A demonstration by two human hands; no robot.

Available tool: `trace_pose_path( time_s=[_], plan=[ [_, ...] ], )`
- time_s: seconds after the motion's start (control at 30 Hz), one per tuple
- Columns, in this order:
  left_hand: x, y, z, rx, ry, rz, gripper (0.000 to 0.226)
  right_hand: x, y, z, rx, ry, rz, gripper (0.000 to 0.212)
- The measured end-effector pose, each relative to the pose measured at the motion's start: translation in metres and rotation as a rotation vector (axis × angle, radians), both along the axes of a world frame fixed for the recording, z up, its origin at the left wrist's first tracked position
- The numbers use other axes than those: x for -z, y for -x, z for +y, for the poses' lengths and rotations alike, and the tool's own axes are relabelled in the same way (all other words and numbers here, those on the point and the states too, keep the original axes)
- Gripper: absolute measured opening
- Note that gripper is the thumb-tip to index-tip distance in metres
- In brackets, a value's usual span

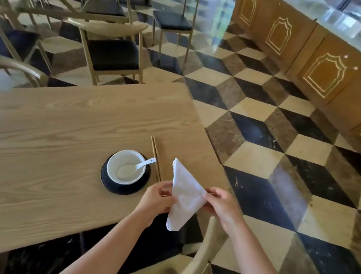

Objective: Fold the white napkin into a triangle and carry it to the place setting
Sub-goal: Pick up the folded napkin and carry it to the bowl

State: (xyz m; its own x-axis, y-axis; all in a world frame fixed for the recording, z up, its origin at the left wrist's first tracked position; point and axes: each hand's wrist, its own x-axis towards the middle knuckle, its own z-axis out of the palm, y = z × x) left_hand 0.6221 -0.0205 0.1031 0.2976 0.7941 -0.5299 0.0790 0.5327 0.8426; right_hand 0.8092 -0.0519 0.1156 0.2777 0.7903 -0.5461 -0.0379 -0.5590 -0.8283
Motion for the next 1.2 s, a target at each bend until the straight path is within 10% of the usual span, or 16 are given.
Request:
trace_pose_path(
  time_s=[0.63,0.8,0.9,1.0,1.2],
  plan=[
    [0.074,-0.087,0.075,-0.344,-0.078,0.452,0.044,0.100,-0.054,0.129,-0.438,-0.050,-0.348,0.014],
    [0.074,-0.084,0.075,-0.167,-0.292,0.755,0.070,0.106,-0.058,0.125,-0.562,-0.226,-0.612,0.033],
    [0.071,-0.076,0.075,0.305,-0.569,0.996,0.100,0.110,-0.060,0.117,-0.772,-0.402,-0.853,0.058],
    [0.070,-0.070,0.084,0.718,-0.539,1.139,0.109,0.116,-0.060,0.112,-1.020,-0.490,-1.107,0.058],
    [0.070,-0.073,0.110,0.914,-0.474,1.238,0.120,0.118,-0.060,0.117,-1.272,-0.311,-1.060,0.086]
  ],
)
